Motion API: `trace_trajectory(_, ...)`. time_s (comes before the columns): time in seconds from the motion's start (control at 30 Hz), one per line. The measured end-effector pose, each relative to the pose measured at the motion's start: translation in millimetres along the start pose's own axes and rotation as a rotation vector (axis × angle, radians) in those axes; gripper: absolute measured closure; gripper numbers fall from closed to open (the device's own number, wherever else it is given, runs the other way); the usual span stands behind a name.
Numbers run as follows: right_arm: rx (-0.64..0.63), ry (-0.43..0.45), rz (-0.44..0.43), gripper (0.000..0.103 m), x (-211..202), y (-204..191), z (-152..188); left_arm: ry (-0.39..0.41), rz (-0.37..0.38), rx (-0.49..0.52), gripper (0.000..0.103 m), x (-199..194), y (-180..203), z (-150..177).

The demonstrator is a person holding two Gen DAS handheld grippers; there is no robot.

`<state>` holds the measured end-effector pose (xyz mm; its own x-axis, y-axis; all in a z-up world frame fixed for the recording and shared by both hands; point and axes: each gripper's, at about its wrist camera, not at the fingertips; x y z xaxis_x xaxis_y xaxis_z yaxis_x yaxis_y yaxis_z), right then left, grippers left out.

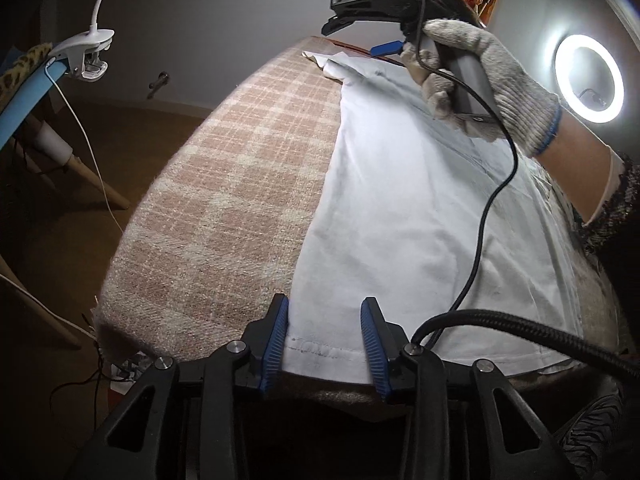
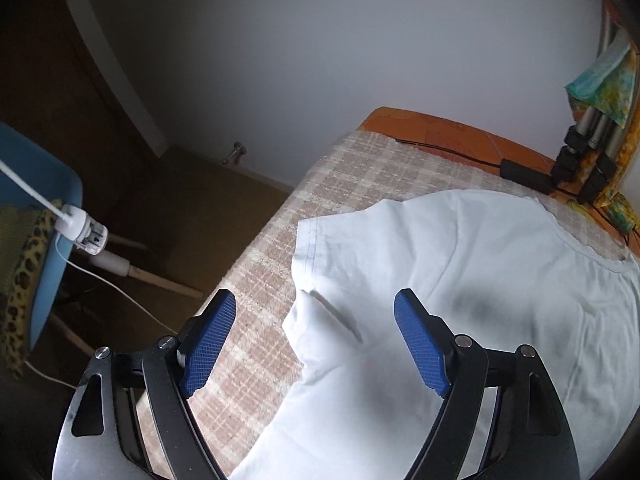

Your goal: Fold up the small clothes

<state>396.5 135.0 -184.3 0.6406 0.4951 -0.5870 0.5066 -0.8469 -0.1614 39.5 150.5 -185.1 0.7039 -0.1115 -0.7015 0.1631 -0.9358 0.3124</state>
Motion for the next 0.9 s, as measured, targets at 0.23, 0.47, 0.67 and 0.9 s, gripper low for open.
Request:
trace_trajectory(0.23,-0.034,-0.059,0.022,0.041,49,-11,-7,-0.01,0.038,-0.029,0.09,3,-3,-4)
trace_trajectory(0.47,-0.127,-0.094,0.118,0.066,70,-17,-3,-0.014,0.079,-0.056,0.102,3,-4,-6)
trace_trajectory(0.67,-0.119,-0.086,0.125,0.098,64,-5,-9,0.022,0.094,-0.009,0.103,-6,10,-8)
trace_trajectory(0.9,-0.028,0.012,0.094,0.099,27,21,-25,0.092,0.119,0.095,0.103,-23,40,-13)
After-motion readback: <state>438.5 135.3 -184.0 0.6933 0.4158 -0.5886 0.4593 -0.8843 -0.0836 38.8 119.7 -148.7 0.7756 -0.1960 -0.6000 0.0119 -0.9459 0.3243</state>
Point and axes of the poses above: each gripper's, at about its wrist camera, not at the fingertips, and x roughly the way its jaws point, y to its right, z to its underside, and after that the axes turned 13 degrees about y, right-handed
